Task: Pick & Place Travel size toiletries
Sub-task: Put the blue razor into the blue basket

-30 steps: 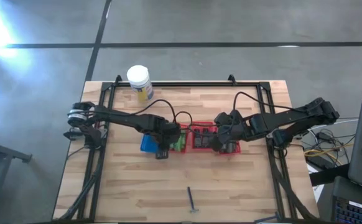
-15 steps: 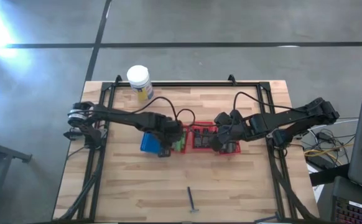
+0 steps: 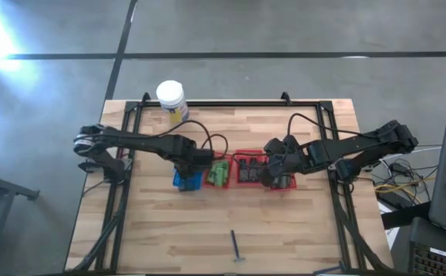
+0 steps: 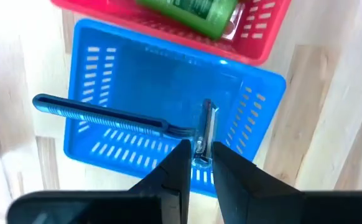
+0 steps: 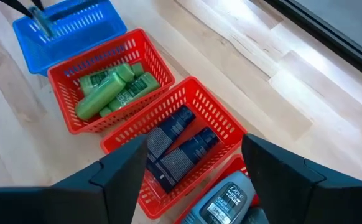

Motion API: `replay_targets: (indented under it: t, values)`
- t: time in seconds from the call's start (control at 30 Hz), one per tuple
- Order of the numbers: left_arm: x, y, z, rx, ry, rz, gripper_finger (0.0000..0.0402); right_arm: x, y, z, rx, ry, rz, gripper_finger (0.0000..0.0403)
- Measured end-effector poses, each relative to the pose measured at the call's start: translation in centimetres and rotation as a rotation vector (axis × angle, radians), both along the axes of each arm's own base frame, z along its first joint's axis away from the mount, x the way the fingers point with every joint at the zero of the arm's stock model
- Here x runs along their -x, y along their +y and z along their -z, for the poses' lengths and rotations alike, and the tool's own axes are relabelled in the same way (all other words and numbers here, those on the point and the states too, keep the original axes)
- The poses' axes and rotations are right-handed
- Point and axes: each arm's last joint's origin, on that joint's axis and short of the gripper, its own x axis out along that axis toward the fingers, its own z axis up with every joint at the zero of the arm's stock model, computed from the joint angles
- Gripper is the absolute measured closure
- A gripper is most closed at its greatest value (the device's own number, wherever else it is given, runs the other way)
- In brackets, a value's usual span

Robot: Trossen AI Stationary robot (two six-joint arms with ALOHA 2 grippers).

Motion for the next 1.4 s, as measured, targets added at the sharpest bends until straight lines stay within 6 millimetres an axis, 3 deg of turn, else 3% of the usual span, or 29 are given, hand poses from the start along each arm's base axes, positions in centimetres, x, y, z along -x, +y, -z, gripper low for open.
replay_targets:
  t: [0.13, 0.5, 0.67, 0.97, 1.07, 1.17, 1.3, 1.4]
  values:
    - [1.2, 0.0, 0.2, -0.004, -0.003, -0.004, 0.0342, 0.0, 0.0, 0.0, 0.013, -0.001, 0.007, 0.0134]
    - [1.8, 0.1, 4.5, 0.008, 0.006, -0.040, 0.0326, 0.0, -0.2, 0.0, 0.015, -0.007, 0.013, 0.0119]
    - [1.9, -0.2, 4.5, 0.036, 0.011, -0.062, 0.0268, -0.1, -0.1, 0.0, 0.010, -0.011, 0.015, 0.0113]
    - [1.2, -0.5, 2.5, 0.037, -0.023, -0.003, 0.0146, -0.1, -0.1, 0.0, 0.006, -0.016, 0.013, 0.0118]
    - [1.1, -1.3, 0.9, 0.025, -0.085, 0.105, 0.0133, -0.1, -0.1, 0.0, -0.011, -0.011, 0.000, 0.0125]
    - [1.0, -2.7, -0.5, -0.003, -0.185, 0.325, 0.0133, -0.1, 0.0, 0.1, -0.040, -0.003, -0.023, 0.0130]
    - [0.5, -4.8, -1.0, -0.064, -0.298, 0.668, 0.0137, -0.1, 0.1, 0.1, -0.052, -0.001, -0.031, 0.0136]
    - [-0.7, -6.1, -0.6, -0.094, -0.381, 0.832, 0.0138, -0.1, 0.1, 0.0, -0.058, -0.006, -0.024, 0.0138]
